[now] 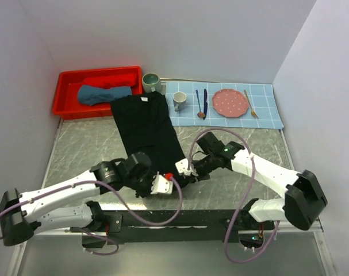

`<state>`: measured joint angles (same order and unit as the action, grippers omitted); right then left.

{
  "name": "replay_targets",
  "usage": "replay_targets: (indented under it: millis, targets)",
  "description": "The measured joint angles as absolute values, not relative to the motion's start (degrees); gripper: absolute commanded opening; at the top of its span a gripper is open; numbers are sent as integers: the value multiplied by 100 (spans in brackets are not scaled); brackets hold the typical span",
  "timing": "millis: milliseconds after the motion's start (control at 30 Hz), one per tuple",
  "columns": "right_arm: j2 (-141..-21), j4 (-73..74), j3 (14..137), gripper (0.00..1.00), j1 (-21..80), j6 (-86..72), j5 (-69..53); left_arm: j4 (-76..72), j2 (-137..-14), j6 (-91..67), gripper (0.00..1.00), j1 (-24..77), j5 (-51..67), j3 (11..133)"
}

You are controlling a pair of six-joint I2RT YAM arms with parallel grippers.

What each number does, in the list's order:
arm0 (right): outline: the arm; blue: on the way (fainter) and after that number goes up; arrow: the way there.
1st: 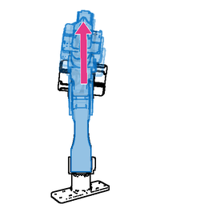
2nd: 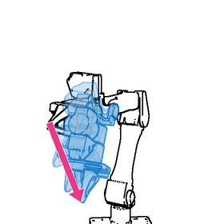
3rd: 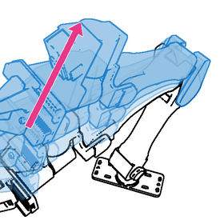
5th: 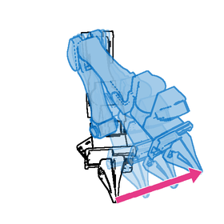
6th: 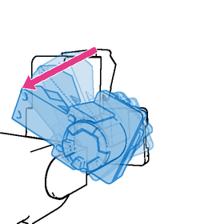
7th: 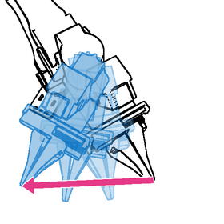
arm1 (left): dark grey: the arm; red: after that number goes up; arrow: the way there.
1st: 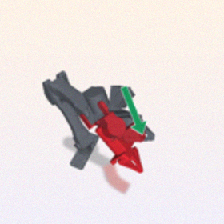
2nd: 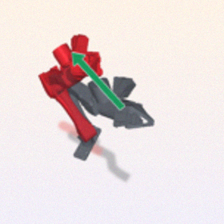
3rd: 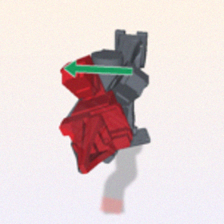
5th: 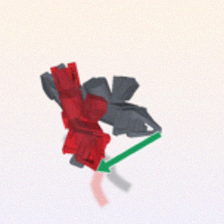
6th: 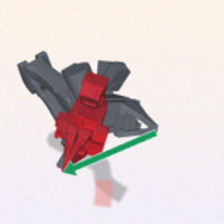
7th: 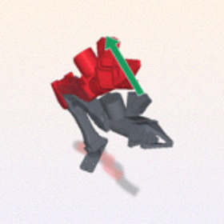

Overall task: Roll the t-shirts
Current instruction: Roll the T-shirt to the center of the board.

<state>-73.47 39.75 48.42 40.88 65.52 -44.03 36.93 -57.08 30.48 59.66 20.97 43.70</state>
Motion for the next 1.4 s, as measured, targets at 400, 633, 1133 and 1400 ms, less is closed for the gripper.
replay_targets:
  millis: [400,633,1133,1400]
  targets:
    - [-7258,4703,4794,0,4077,5739,-4797,4307,-6416,1929,1,5946,3177,5273]
    - [-7878,5078,4890,0,3837,5975,-5033,3800,-6084,819,1,5944,3192,4748]
    - [-9083,6025,5881,0,3557,6829,-5306,4077,-6772,489,1,5745,3389,5240]
    - [-9303,6307,6110,0,3374,7107,-5317,3715,-6805,-950,1,5089,3647,5212]
